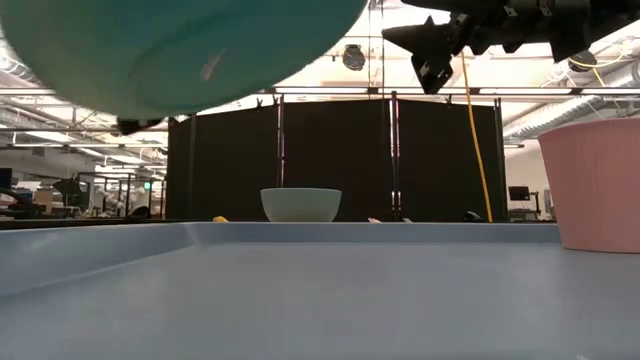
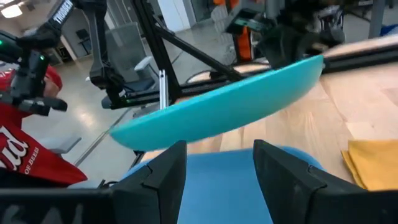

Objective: Set up tray
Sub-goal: Put the blue plate at the bottom of the pink cup on the blue serving tray

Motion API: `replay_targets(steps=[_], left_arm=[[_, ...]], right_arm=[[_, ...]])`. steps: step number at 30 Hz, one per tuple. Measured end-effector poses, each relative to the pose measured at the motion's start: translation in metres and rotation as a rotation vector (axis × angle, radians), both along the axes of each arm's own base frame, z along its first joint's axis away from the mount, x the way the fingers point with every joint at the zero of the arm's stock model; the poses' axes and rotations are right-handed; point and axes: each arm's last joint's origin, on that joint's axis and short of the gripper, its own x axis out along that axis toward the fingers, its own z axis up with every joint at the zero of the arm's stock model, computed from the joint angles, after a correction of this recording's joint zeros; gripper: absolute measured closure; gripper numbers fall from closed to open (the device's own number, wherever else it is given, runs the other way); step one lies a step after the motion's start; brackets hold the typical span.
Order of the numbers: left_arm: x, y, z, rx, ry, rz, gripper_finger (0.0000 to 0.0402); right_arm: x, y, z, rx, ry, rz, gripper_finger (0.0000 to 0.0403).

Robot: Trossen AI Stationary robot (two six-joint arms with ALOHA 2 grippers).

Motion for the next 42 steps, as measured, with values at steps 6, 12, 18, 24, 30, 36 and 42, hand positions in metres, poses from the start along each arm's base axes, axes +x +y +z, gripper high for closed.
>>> replay_targets(steps=[6,12,18,24,30,36,42], left_arm=[[0.017,0.005,-0.016,-0.068,0.055,-0.003,0.0395],[0.031,0.008,-0.027,-0.088,0.044,0.005,0.0395],[0.045,0.018,-0.039,-0.157,0.032,0.01,0.0395],[0.058,0.026,-0.052,-0.178,0.099,0.042,0.0395],[0.084,0.026,-0.052,-0.188,0.17,-0.012,0.0395],[0.111,0.028,-0.05,-0.129,0.261,-0.063,0.0395],[0.138,0.028,-0.054,-0.143,0.28,-0.13,0.0395]], right_arm=[[0.0,0.0,0.007,-0.06,-0.079,0.01,0.0225],[-0.004,0.008,0.014,-0.142,-0.167,0.044,0.0225],[-0.012,0.013,0.026,-0.156,-0.23,0.069,0.0225],[-0.018,0.018,0.033,-0.173,-0.268,0.09,0.0225],[-0.019,0.018,0.035,-0.183,-0.282,0.089,0.0225],[-0.02,0.017,0.037,-0.188,-0.296,0.088,0.0225],[-0.021,0.019,0.037,-0.187,-0.299,0.096,0.0225]])
